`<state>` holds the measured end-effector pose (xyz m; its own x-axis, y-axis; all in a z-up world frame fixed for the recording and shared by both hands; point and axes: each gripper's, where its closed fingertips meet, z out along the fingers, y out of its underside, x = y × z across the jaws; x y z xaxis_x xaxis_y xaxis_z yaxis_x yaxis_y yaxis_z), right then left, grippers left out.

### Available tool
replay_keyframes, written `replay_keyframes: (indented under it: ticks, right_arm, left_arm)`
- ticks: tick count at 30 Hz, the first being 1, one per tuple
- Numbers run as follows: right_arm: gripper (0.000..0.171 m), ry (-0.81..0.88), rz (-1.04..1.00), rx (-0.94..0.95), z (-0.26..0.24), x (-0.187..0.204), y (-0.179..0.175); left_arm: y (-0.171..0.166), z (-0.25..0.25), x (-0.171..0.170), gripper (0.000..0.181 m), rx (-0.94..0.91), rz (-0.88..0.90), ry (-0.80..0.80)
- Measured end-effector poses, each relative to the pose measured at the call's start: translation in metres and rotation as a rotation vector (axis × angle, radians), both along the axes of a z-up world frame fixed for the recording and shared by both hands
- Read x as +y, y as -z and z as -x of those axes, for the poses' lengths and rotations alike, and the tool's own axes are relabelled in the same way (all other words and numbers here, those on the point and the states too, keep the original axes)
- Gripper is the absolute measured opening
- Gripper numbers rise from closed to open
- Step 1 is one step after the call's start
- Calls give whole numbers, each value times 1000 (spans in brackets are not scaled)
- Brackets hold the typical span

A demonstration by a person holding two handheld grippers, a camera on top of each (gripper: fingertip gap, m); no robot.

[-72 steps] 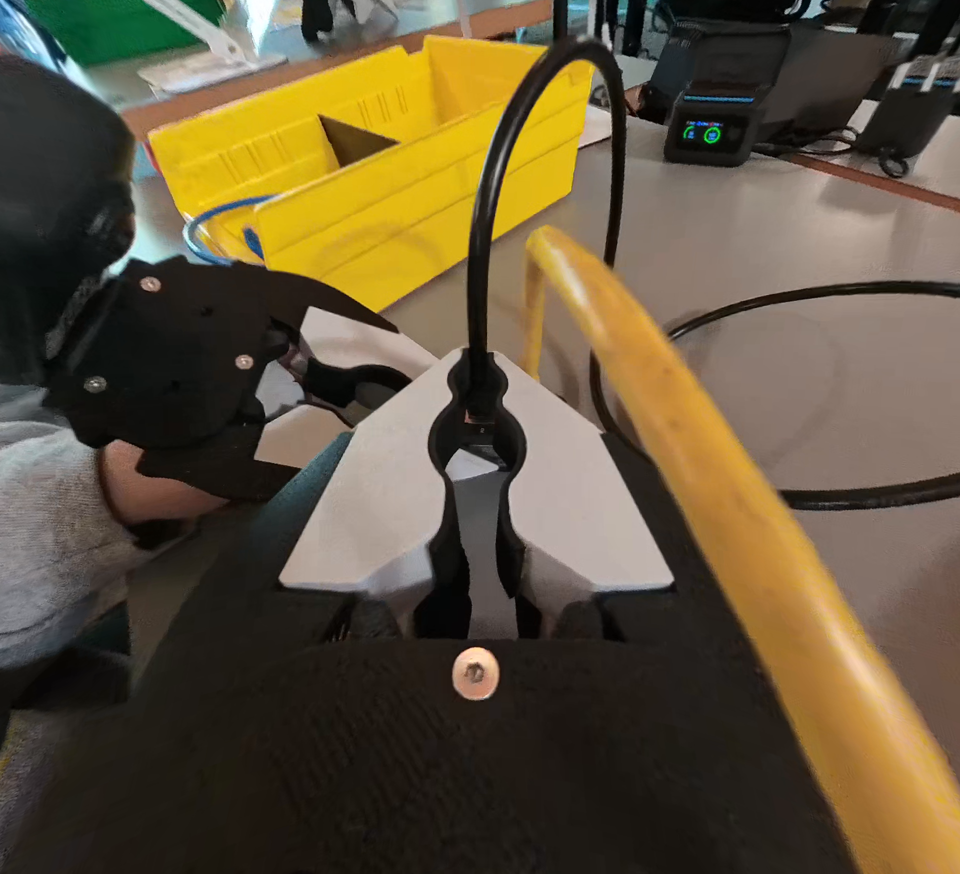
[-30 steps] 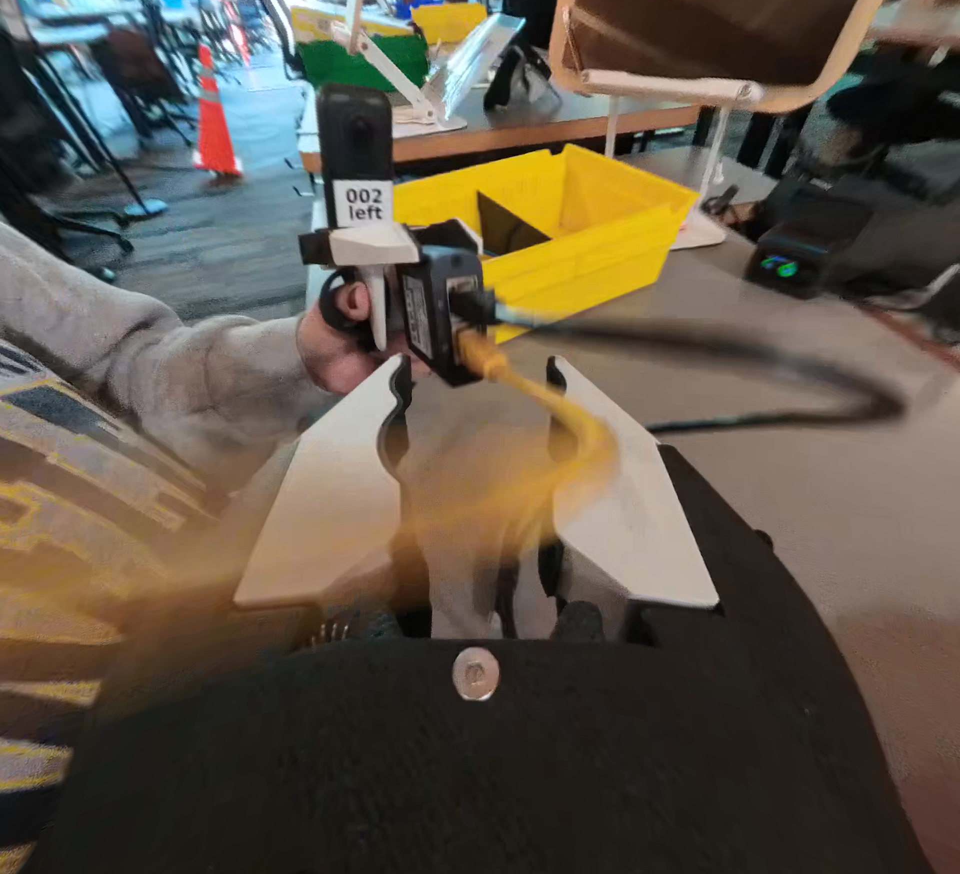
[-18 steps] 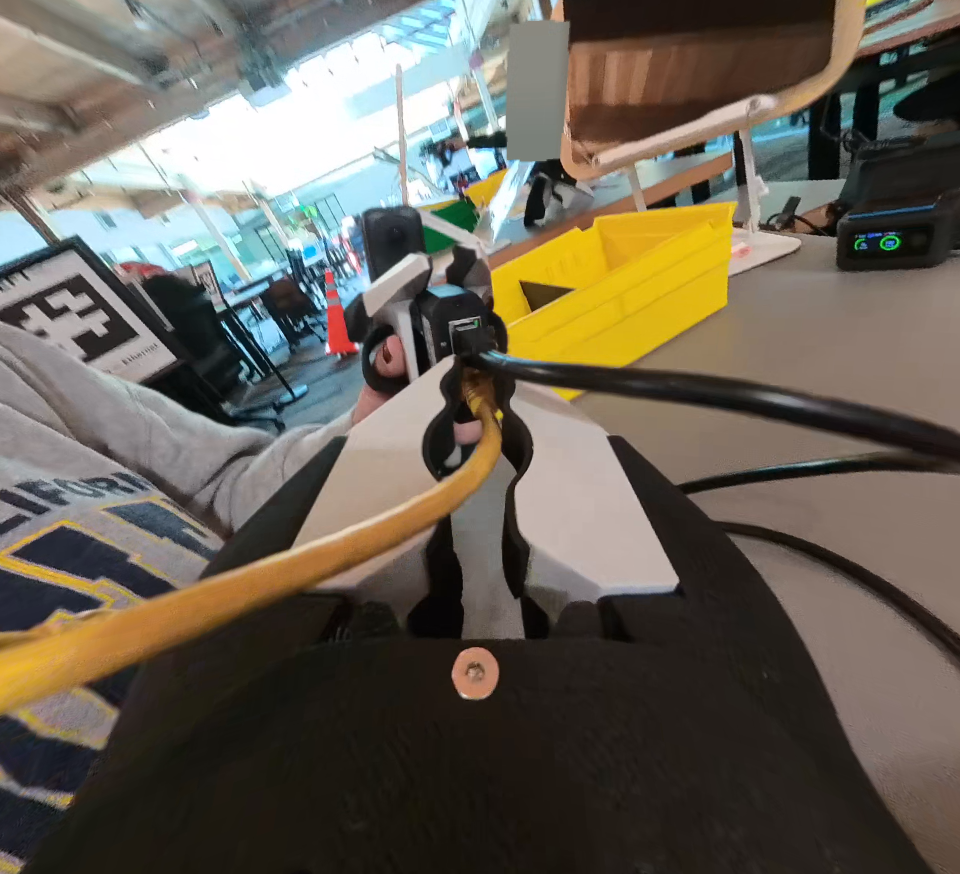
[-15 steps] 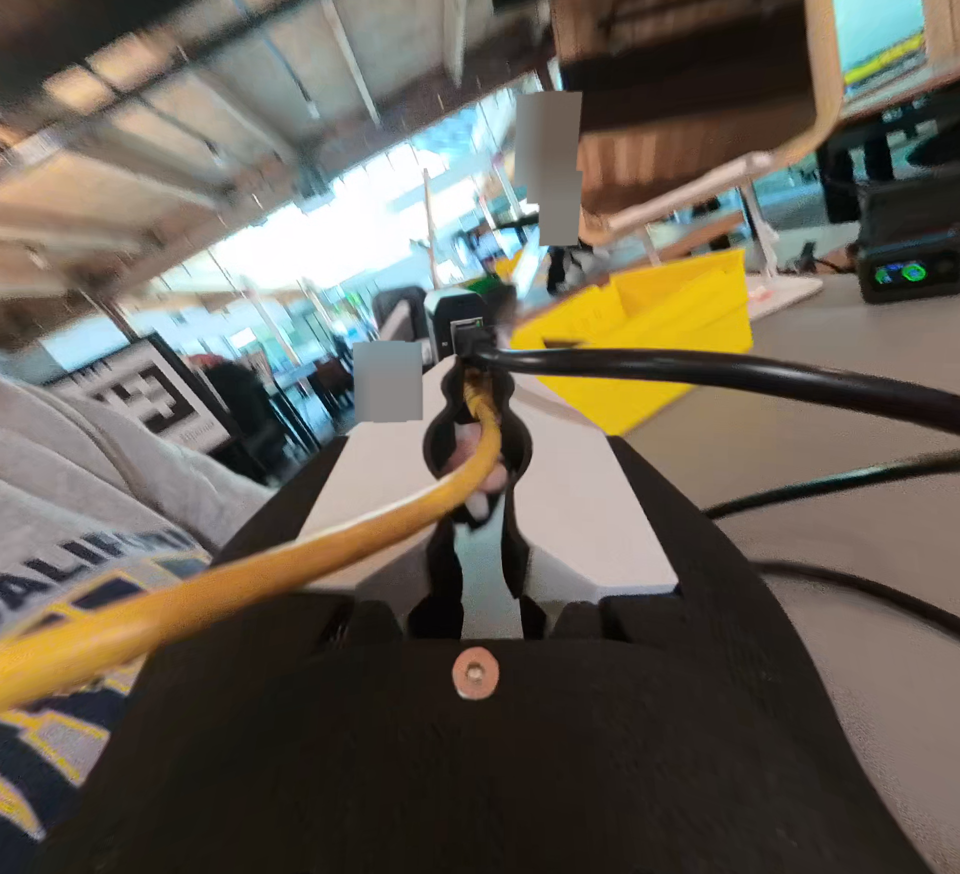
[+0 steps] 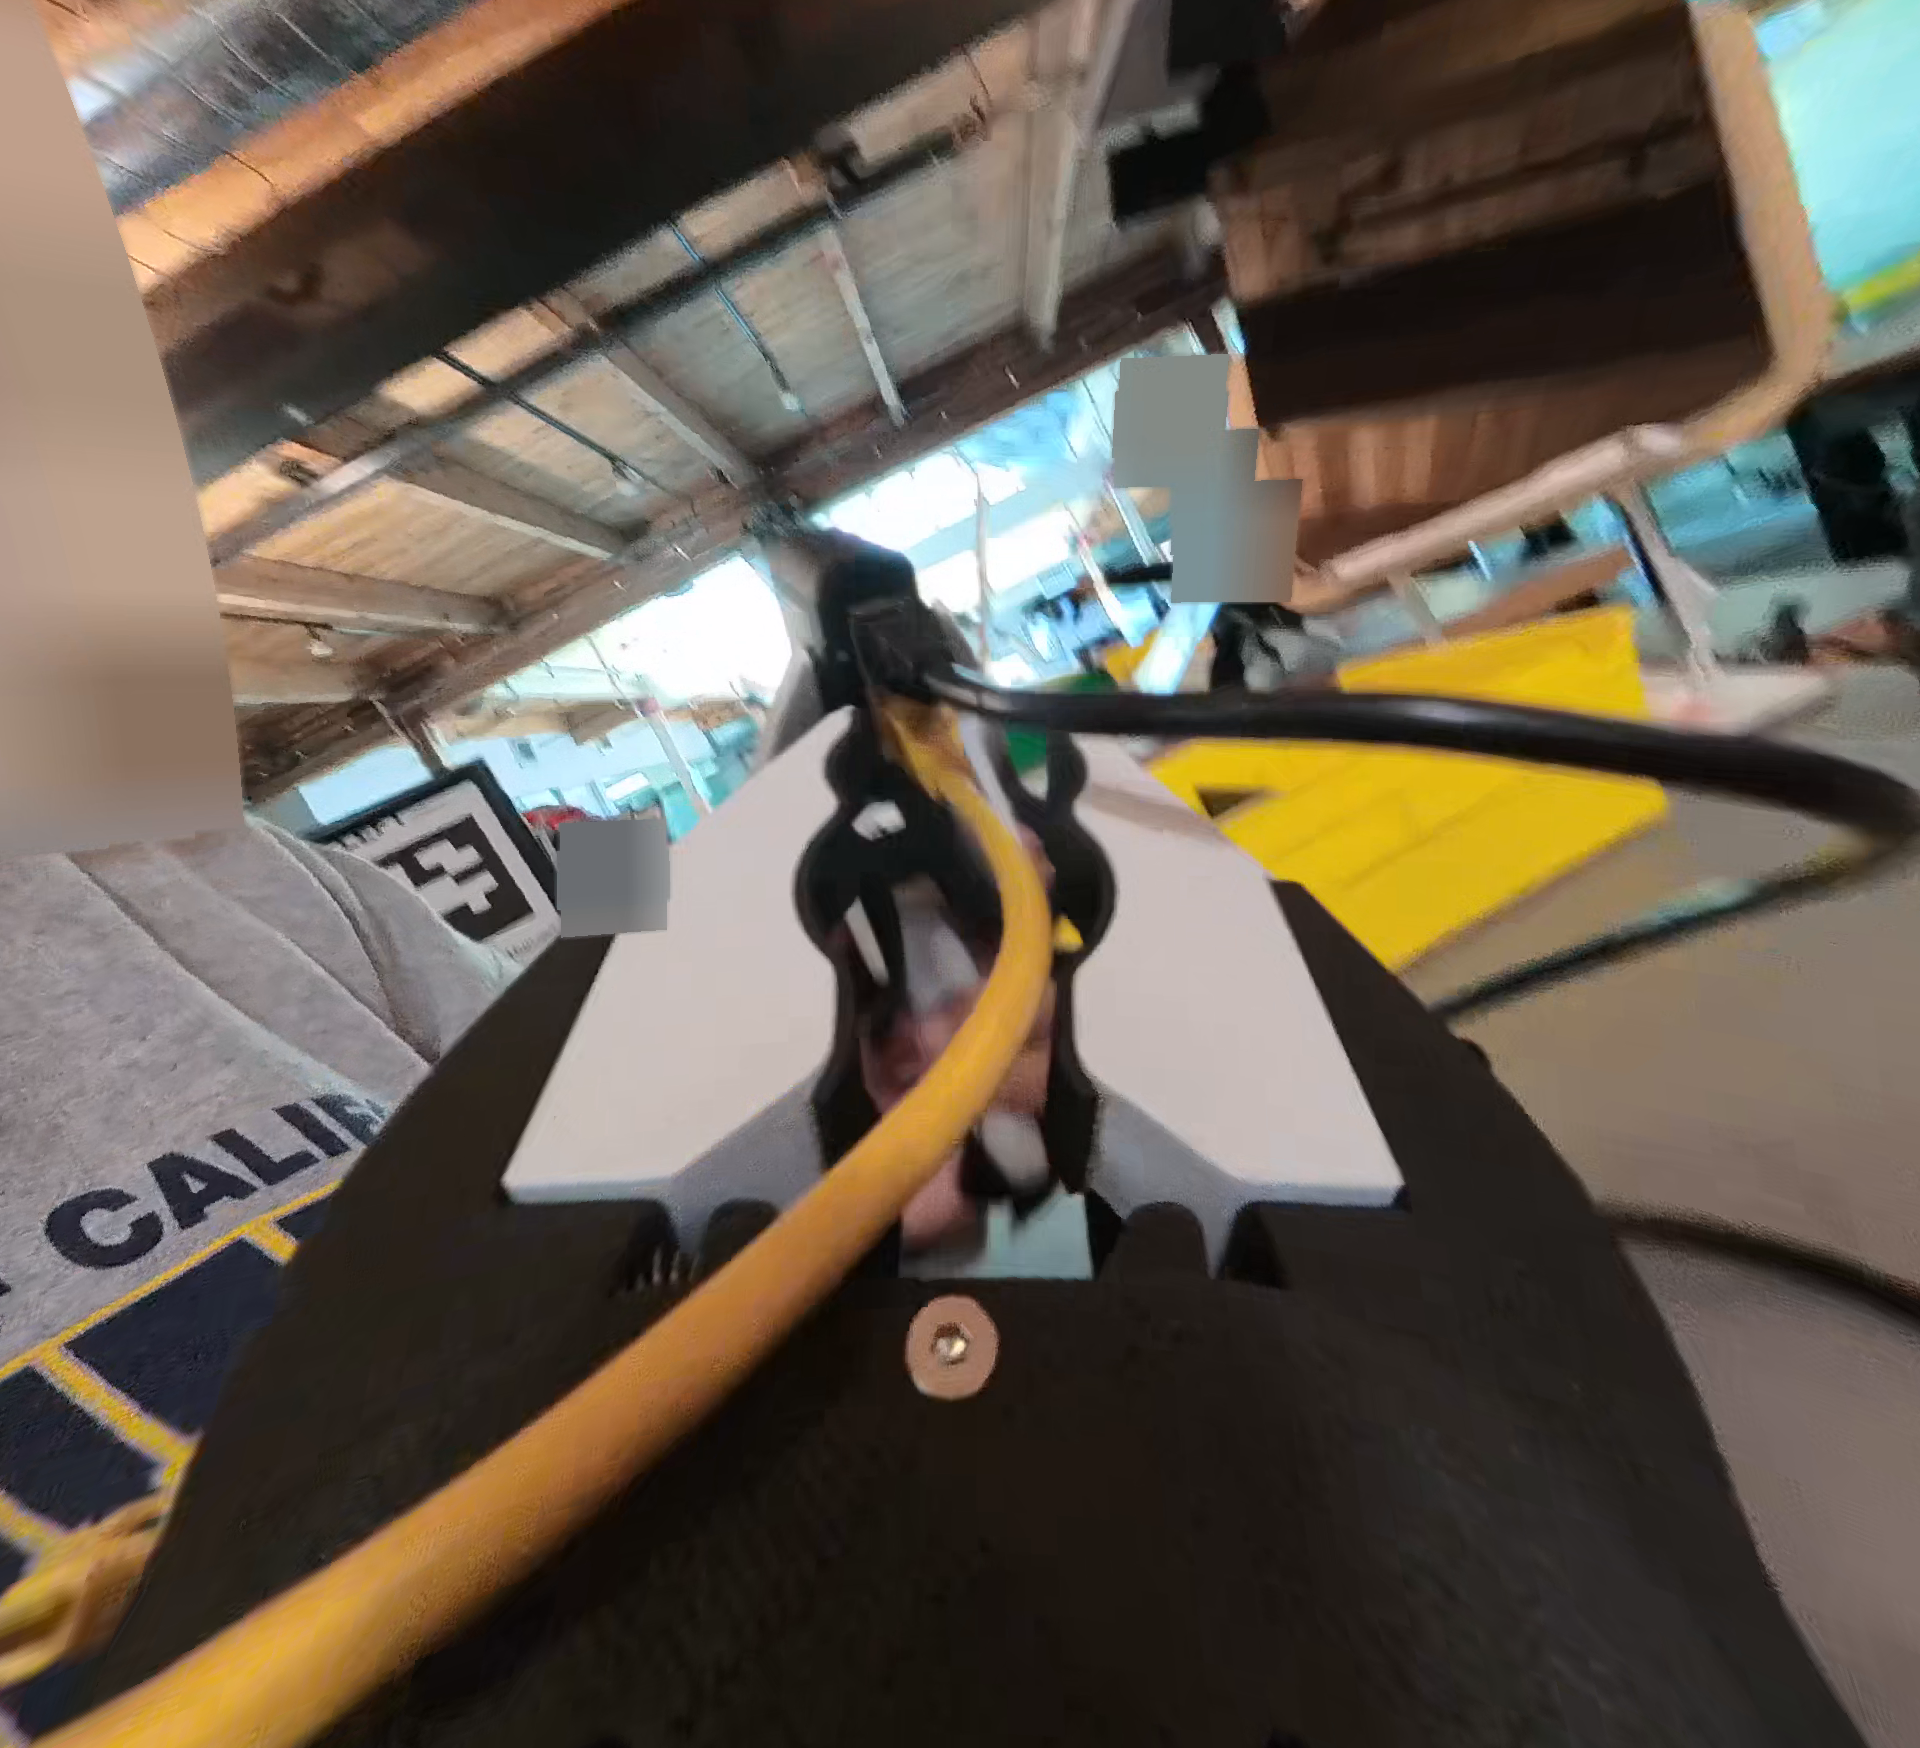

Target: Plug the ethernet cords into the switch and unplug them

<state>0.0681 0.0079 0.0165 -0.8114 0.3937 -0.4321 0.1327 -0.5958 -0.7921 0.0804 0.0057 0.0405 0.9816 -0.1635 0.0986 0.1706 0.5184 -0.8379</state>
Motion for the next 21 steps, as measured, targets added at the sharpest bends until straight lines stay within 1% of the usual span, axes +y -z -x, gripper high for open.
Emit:
replay_keyframes:
  ticks: [1, 2, 6, 8, 11, 13, 15, 16, 17, 19, 21]
  right_arm:
    - [40, 9, -51, -58, 2, 3, 9]
    - [44, 30, -106, -114, 3, 8, 19]
    - [48, 225, -364, -369, 4, 46, 61]
    - [47, 345, -504, -437, -2, 68, 71]
    - [46, 554, -726, -490, -10, 106, 75]
    - [46, 679, -856, -428, -13, 121, 63]
    - [48, 700, -965, -257, -14, 111, 41]
    - [48, 677, -1018, -147, -15, 97, 32]
    - [49, 616, -1079, -32, -17, 77, 27]
    - [49, 488, -1215, 157, -19, 39, 32]
    - [49, 409, -1342, 270, -16, 14, 45]
  left_arm:
    - [-2, 3, -2, 21, 25, 21, -42]
    - [-4, 6, -5, 21, 48, 46, -80]
    - [-9, 23, -19, 22, 178, 167, -316]
    - [-3, 31, -23, 22, 247, 249, -450]
    - [19, 43, -22, 22, 360, 408, -611]
    - [39, 53, -18, 22, 432, 531, -673]
    - [57, 52, -11, 22, 514, 611, -647]
    - [66, 48, -7, 22, 562, 645, -602]
    - [74, 44, -3, 22, 610, 679, -573]
    - [89, 34, 3, 22, 705, 739, -487]
    - [99, 23, 7, 22, 781, 778, -409]
